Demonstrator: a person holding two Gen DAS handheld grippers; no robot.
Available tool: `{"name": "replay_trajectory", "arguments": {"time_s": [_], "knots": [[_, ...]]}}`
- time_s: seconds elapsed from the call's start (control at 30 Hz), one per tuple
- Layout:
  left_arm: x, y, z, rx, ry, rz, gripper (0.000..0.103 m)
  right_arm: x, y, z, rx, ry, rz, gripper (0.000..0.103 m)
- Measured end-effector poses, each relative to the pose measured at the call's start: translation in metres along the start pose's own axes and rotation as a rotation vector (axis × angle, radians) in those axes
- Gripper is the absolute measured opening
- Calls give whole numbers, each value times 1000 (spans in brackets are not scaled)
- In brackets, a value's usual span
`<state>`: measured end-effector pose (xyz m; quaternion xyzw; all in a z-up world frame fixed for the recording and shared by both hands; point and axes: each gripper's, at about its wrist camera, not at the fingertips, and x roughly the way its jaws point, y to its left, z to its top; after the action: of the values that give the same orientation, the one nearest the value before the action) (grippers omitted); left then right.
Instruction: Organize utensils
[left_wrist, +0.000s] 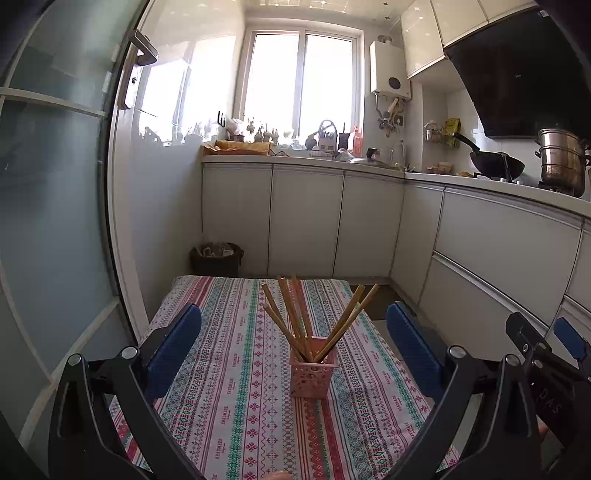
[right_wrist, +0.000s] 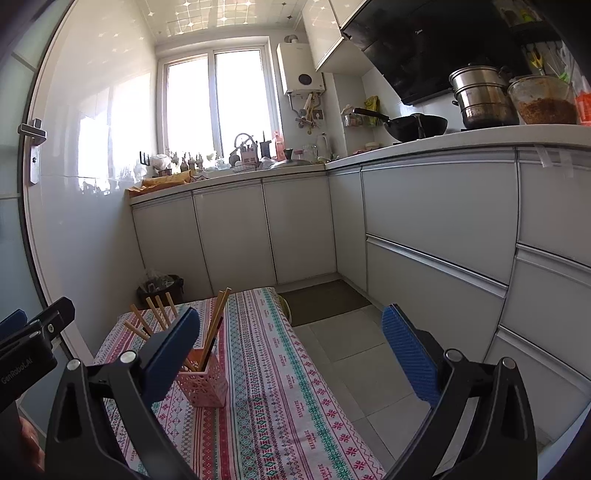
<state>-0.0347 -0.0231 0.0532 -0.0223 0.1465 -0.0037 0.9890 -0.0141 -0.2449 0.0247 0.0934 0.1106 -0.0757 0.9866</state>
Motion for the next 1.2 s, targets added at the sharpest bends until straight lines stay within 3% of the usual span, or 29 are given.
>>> {"name": "replay_trajectory", "arguments": {"time_s": [0.83, 1.0, 1.2], "knots": [[4, 4, 0, -7, 12, 18, 96, 2, 1, -2, 1, 11, 6, 96], [13, 0, 0, 4, 81, 138, 96, 3, 1, -2, -1, 12, 8, 96], [10, 2, -2, -8, 83, 120, 96, 4, 1, -3, 4, 19, 12, 96]]}}
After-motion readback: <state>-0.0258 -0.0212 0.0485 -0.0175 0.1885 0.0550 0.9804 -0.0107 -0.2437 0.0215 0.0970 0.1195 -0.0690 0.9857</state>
